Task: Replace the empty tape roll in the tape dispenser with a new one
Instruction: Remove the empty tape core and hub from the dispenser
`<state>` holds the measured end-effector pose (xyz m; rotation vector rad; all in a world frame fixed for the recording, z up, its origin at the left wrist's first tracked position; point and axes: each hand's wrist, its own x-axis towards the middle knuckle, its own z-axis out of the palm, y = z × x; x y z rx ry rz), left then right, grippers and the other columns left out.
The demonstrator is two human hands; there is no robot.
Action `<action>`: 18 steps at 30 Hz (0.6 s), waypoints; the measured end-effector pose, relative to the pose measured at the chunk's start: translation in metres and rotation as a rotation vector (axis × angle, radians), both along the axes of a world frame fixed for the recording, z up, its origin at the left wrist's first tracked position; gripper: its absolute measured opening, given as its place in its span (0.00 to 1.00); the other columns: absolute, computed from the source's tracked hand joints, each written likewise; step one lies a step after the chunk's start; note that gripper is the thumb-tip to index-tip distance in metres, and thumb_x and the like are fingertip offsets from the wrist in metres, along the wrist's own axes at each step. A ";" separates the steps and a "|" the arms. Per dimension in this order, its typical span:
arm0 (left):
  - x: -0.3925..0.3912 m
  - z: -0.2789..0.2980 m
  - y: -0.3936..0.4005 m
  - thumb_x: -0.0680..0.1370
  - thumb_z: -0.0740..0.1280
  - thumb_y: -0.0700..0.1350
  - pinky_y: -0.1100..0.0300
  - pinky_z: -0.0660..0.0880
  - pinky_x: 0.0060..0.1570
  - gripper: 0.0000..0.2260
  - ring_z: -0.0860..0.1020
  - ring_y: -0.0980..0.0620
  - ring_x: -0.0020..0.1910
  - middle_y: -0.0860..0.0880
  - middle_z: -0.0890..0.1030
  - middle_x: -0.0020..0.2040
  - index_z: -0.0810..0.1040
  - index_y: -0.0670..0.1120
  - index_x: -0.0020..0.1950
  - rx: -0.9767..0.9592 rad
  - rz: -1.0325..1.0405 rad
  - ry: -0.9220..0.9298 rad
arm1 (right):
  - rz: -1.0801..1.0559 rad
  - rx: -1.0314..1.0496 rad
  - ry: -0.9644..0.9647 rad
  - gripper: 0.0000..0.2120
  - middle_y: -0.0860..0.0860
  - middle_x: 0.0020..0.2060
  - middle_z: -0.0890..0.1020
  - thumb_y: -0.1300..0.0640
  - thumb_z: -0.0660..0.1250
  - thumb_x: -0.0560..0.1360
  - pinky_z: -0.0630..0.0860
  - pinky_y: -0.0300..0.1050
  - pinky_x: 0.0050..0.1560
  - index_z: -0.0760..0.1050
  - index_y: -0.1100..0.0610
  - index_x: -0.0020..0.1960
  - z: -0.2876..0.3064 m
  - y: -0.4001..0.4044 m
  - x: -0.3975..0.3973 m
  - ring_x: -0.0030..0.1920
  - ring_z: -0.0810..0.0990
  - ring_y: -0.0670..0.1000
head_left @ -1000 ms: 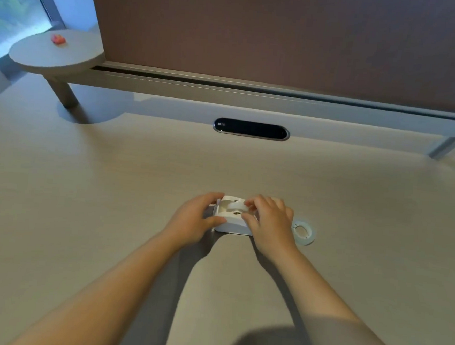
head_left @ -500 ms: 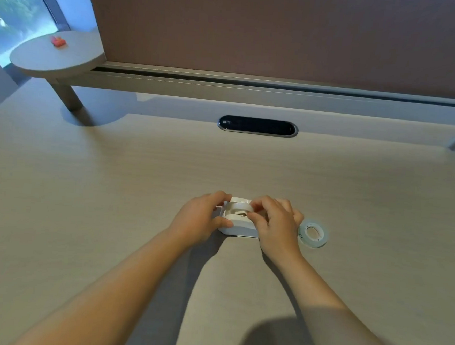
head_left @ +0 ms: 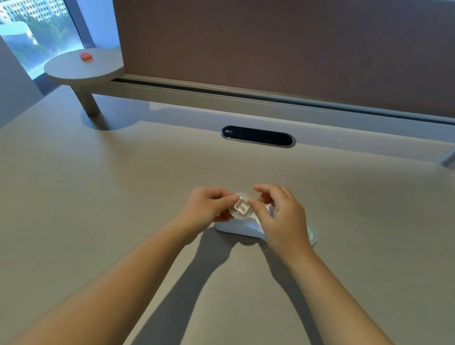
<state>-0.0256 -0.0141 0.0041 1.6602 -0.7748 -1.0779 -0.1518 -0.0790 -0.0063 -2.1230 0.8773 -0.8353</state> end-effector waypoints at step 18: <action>-0.057 -0.044 0.084 0.72 0.65 0.38 0.67 0.73 0.31 0.09 0.73 0.54 0.27 0.46 0.76 0.28 0.77 0.42 0.31 -0.248 0.001 -0.114 | 0.088 -0.539 0.158 0.10 0.60 0.40 0.81 0.57 0.64 0.68 0.70 0.44 0.40 0.76 0.63 0.45 -0.042 0.090 -0.051 0.41 0.78 0.59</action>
